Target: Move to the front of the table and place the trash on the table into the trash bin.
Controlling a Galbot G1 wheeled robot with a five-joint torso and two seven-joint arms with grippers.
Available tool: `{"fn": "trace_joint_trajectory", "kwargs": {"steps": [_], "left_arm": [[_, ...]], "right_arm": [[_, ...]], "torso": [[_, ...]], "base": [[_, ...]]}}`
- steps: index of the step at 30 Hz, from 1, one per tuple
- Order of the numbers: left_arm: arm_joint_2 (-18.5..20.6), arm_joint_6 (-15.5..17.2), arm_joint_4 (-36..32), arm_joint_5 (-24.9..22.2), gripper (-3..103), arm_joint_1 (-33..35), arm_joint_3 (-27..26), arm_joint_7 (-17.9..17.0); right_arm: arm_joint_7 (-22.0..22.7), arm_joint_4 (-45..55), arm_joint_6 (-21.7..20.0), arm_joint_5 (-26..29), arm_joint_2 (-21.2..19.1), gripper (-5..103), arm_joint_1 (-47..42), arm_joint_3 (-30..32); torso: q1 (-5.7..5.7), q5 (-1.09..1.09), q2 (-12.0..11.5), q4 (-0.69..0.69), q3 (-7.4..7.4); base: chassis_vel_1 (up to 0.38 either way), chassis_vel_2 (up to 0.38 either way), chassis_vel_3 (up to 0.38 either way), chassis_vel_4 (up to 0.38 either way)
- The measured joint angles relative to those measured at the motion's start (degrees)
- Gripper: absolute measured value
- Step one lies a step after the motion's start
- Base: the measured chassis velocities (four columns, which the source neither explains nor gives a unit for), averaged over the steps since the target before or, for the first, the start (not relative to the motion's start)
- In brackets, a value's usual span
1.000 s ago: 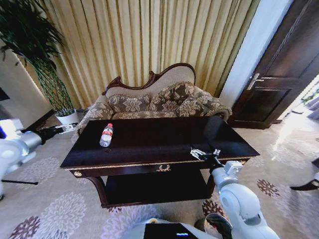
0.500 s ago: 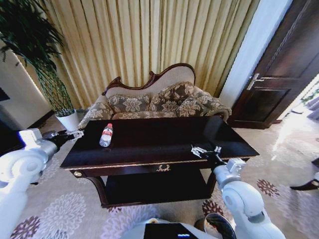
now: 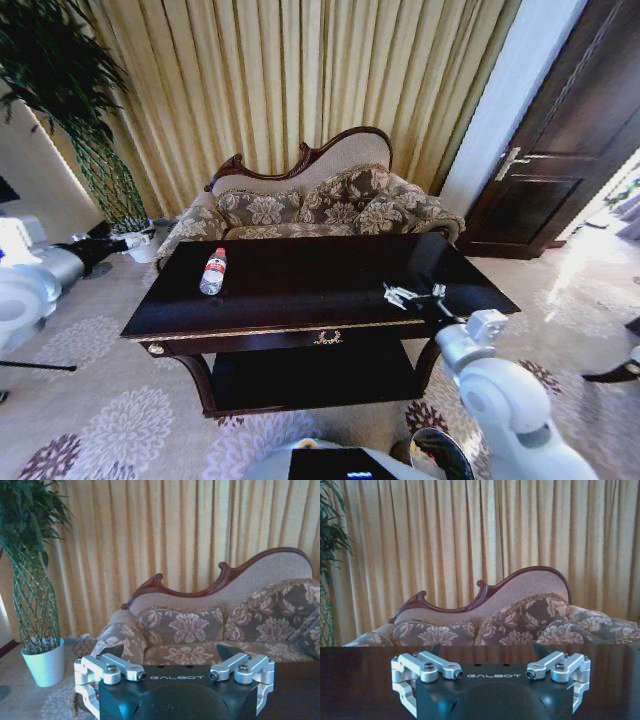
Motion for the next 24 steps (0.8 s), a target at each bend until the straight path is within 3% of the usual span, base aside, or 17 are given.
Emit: {"fn": "trace_joint_trajectory", "kwargs": {"steps": [7,13,15,17,18,19,24], "left_arm": [[0.72,-0.01,4.86,0.62,100,-0.68,1.93,3.34],[-4.04,-0.2,4.76,5.2,100,0.06,3.01,5.23],[-5.15,-1.25,5.59,6.37,100,0.05,3.77,7.03],[-6.44,-4.7,7.99,8.28,100,-0.13,4.98,13.32],[-6.44,-4.7,7.99,8.28,100,-0.13,4.98,13.32],[-6.85,-5.71,8.85,9.32,100,-0.36,5.53,15.51],[-8.08,-4.38,8.21,10.19,100,-0.54,5.42,15.63]], "right_arm": [[0.0,1.63,-0.27,1.9,-0.5,100,-1.06,1.71],[0.0,2.06,-0.94,4.17,-2.42,100,-0.86,2.47],[0.0,2.06,-0.96,4.44,-2.78,100,-1.17,2.94],[0.0,2.06,-0.98,4.76,-3.33,100,-2.14,3.76],[0.0,2.06,-0.98,4.76,-3.33,100,-2.14,3.76],[0.0,2.07,-0.99,5.1,-3.64,100,-2.6,4.38],[0.0,2.05,-1.24,7.45,-4.46,100,-3.71,7.23]], "torso": [[0.0,0.0,0.0,-0.01,0.0],[0.0,0.0,0.0,0.03,0.0],[0.0,0.0,0.0,0.02,0.0],[0.0,0.0,0.0,-0.01,0.0],[0.0,0.0,0.0,-0.01,0.0],[0.0,-0.01,0.0,0.0,0.0],[0.0,0.0,0.0,0.0,0.0]], "base": [[0.0,0.0,0.0,0.0],[0.0,0.0,0.0,0.0],[0.0,0.0,0.0,0.0],[0.0,0.0,0.0,0.0],[0.0,0.0,0.0,0.0],[0.0,0.0,0.0,0.0],[0.0,0.0,0.0,0.0]]}}
